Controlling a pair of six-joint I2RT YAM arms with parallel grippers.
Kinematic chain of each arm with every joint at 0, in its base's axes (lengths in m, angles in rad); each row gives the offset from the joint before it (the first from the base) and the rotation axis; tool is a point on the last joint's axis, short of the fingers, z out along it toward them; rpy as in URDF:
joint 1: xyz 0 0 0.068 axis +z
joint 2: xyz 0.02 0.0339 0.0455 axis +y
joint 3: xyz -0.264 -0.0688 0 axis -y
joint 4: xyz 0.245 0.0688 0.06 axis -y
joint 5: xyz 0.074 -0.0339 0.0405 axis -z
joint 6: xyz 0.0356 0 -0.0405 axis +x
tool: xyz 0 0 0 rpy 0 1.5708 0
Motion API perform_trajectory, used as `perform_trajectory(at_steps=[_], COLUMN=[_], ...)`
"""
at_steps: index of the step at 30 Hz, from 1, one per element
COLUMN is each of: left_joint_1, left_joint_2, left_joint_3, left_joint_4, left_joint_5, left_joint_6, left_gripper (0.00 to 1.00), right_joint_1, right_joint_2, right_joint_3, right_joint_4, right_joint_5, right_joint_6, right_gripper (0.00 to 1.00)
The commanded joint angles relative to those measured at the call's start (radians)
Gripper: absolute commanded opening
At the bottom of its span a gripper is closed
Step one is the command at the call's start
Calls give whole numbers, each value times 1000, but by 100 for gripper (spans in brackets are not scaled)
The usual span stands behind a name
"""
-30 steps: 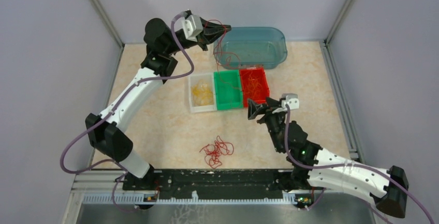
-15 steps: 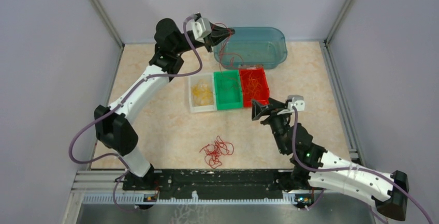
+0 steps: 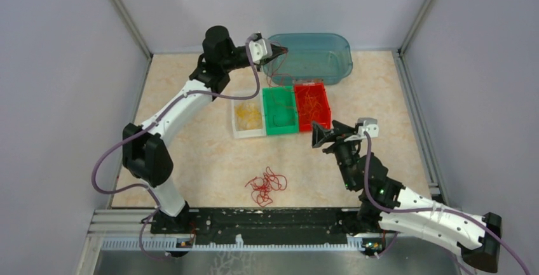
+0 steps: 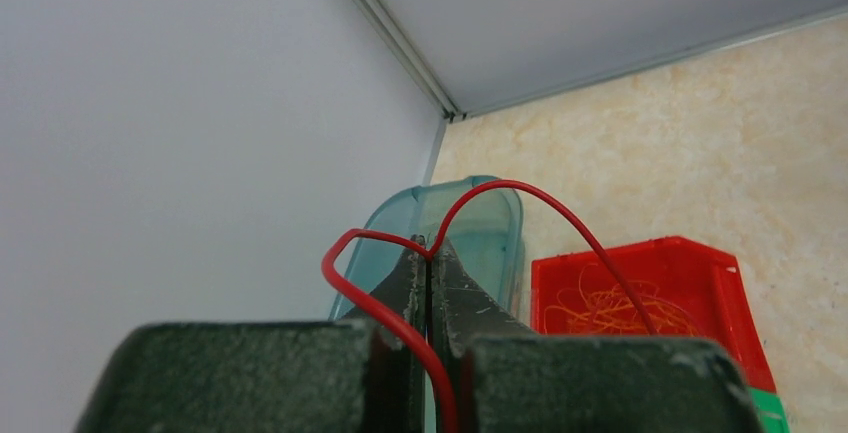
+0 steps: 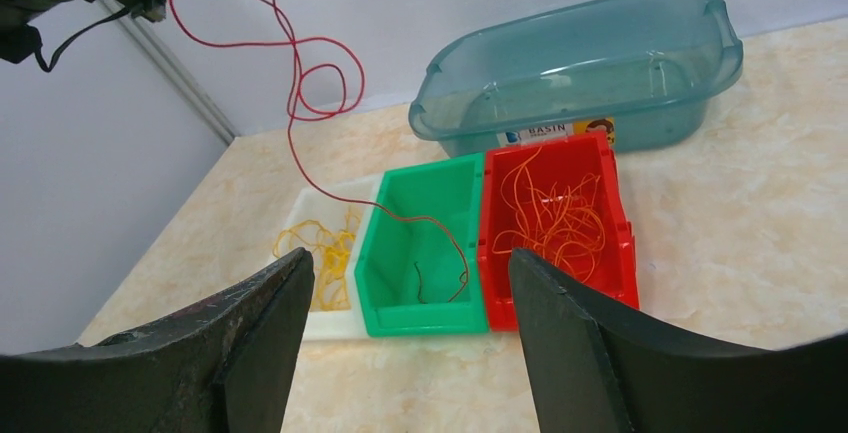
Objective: Untangle the cables
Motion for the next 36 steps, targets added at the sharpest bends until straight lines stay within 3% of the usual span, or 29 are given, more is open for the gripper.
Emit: perform_trajectory(at_steps=[1, 8, 14, 23, 30, 36], left_joint_1=[8, 4, -34, -96, -153, -175], left_joint_2=[7, 14, 35, 132, 213, 317], left_joint_3=[-19, -63, -97, -26, -21, 117], left_joint_4=[-110, -256, -292, -425, -484, -610], left_joint_5=[-4, -116, -227, -221, -367, -462], left_joint_6=[189, 451, 578, 498, 615, 636], left_gripper=[0, 0, 0, 0, 0, 0], right_joint_1=[-8, -8, -9, -9, -9, -9], right_joint_2=[-13, 5, 18, 16, -20, -29], right_joint_3=[12, 15, 19, 39, 46, 52], right_joint_4=[7, 15, 11, -33, -80, -98], right_joint_5=[13, 9, 7, 23, 42, 47], right_joint_6=[4, 4, 10, 24, 39, 48], right_gripper=[72, 72, 72, 71, 70, 70])
